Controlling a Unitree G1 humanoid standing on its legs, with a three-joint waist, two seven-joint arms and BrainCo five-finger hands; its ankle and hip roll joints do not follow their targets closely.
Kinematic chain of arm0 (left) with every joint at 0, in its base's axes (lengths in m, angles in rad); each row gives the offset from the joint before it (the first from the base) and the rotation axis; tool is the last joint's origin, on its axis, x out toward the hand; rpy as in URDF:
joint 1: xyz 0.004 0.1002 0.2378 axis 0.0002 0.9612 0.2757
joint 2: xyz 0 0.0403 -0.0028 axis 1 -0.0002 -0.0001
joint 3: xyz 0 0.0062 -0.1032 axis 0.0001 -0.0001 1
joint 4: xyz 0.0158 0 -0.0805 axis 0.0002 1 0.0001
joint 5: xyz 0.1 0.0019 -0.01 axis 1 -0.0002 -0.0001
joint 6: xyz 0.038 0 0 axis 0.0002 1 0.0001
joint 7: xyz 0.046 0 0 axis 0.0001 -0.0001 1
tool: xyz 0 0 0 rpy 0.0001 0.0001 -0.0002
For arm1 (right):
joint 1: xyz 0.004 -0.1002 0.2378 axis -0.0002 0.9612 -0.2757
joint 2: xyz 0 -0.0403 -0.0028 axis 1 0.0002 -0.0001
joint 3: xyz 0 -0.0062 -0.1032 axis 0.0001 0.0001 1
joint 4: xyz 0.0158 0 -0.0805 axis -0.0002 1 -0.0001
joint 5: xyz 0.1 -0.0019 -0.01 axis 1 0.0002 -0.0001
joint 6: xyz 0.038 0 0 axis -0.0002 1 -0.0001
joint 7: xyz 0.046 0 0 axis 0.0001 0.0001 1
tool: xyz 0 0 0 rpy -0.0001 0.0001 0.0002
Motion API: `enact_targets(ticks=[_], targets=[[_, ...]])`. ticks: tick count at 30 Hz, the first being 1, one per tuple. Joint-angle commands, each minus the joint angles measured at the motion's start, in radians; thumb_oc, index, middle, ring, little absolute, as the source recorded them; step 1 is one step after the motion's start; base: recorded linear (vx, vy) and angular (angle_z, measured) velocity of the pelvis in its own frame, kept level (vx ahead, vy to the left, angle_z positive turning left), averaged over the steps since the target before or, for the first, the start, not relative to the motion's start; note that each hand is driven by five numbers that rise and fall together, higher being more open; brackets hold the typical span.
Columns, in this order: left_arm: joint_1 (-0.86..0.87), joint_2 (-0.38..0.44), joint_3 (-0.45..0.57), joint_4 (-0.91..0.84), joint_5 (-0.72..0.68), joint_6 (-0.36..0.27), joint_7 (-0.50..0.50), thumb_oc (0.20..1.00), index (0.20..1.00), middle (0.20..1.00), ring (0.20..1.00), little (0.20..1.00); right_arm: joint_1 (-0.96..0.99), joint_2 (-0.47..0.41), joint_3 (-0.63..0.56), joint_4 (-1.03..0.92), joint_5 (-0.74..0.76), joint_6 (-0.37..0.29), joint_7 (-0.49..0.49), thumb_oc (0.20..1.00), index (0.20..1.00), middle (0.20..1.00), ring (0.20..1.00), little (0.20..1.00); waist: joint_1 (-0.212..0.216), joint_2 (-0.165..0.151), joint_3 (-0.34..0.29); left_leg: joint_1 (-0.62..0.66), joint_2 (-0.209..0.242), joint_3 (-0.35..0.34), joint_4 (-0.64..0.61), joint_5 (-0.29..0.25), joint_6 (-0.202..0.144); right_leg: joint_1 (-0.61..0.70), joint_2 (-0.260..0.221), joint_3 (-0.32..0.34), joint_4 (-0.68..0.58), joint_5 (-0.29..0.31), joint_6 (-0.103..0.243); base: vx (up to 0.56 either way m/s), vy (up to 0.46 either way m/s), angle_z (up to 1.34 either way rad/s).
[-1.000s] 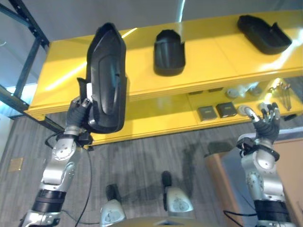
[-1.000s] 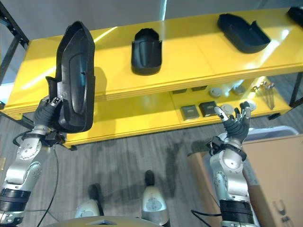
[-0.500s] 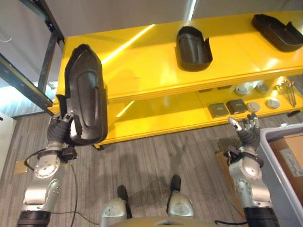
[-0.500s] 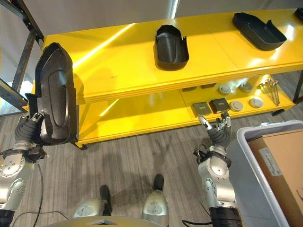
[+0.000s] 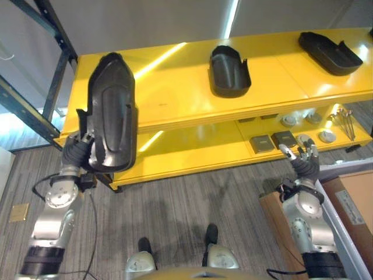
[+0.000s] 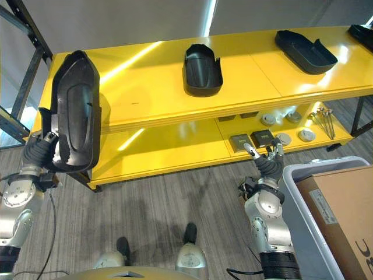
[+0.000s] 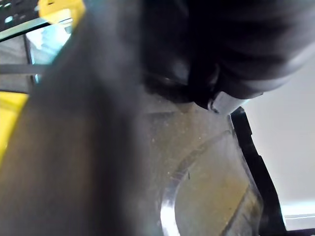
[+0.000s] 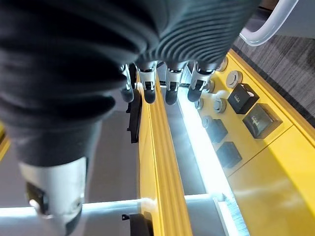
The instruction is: Move parts from the plastic box to the shelf.
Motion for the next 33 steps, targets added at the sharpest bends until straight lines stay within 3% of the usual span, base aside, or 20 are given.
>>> enact_targets(ticks=[1, 4, 7, 12, 24, 28, 33], targets=[[-0.143, 0.089, 0.041, 0.095, 0.034, -0.009, 0.076, 0.2, 0.2, 0.2, 0.2, 0.2, -0.016, -0.076, 0.004, -0.012, -0.002, -0.017, 0.033, 1.0, 1.0, 1.0, 1.0, 1.0, -0.035, 0.026, -0.033, -0.04, 0.036, -0.009, 0.014, -0.008, 0.019, 0.008, -0.037, 0.042, 0.091, -0.132, 0.051, 0.11, 0.098, -0.06], [-0.253, 0.136, 0.012, 0.248, 0.036, 0.035, 0.128, 0.2, 0.2, 0.2, 0.2, 0.2, -0.02, -0.111, 0.014, 0.016, 0.004, -0.017, 0.07, 1.0, 1.0, 1.0, 1.0, 1.0, -0.068, 0.039, -0.027, -0.045, 0.035, 0.002, 0.022, -0.008, 0.019, -0.013, -0.04, 0.062, 0.112, -0.14, 0.051, 0.08, 0.124, -0.13], [-0.417, 0.173, -0.034, 0.493, -0.014, 0.038, 0.182, 0.2, 0.2, 0.2, 0.2, 0.2, -0.052, -0.164, 0.031, 0.048, 0.02, -0.013, 0.11, 1.0, 1.0, 1.0, 1.0, 1.0, -0.108, 0.054, -0.006, -0.064, 0.035, 0.015, 0.043, -0.014, 0.017, -0.05, -0.042, 0.093, 0.143, -0.15, 0.048, 0.03, 0.135, -0.18], [-0.582, 0.162, -0.079, 0.736, -0.128, 0.043, 0.267, 0.2, 0.2, 0.2, 0.2, 0.2, -0.074, -0.221, 0.059, 0.073, 0.03, -0.019, 0.169, 1.0, 1.0, 1.0, 1.0, 1.0, -0.165, 0.067, 0.026, -0.083, 0.03, 0.031, 0.068, -0.025, 0.019, -0.091, -0.04, 0.137, 0.175, -0.166, 0.04, 0.03, 0.108, -0.22], [-0.74, 0.116, -0.12, 0.9, -0.165, 0.104, 0.425, 0.2, 0.2, 0.2, 0.2, 0.2, -0.107, -0.251, 0.112, 0.101, 0.014, -0.007, 0.22, 1.0, 1.0, 1.0, 1.0, 1.0, -0.237, 0.057, 0.07, -0.113, 0.038, 0.062, 0.11, -0.04, 0.015, -0.147, -0.028, 0.176, 0.229, -0.197, 0.023, 0.03, 0.024, -0.1], [-0.824, 0.14, -0.136, 0.996, -0.191, 0.11, 0.494, 0.2, 0.2, 0.2, 0.2, 0.2, -0.143, -0.28, 0.121, 0.114, 0.022, 0.007, 0.219, 1.0, 1.0, 1.0, 1.0, 1.0, -0.264, 0.055, 0.107, -0.166, 0.047, 0.068, 0.149, -0.044, 0.011, -0.212, -0.021, 0.194, 0.274, -0.213, 0.009, -0.05, 0.032, -0.16], [-0.871, 0.192, -0.161, 1.044, -0.148, 0.132, 0.494, 0.2, 0.2, 0.2, 0.2, 0.2, -0.17, -0.283, 0.136, 0.112, 0.035, -0.009, 0.216, 1.0, 1.0, 1.0, 1.0, 1.0, -0.272, 0.037, 0.145, -0.209, 0.056, 0.066, 0.177, -0.048, 0.015, -0.254, -0.012, 0.207, 0.289, -0.21, -0.002, -0.08, -0.013, -0.06]])
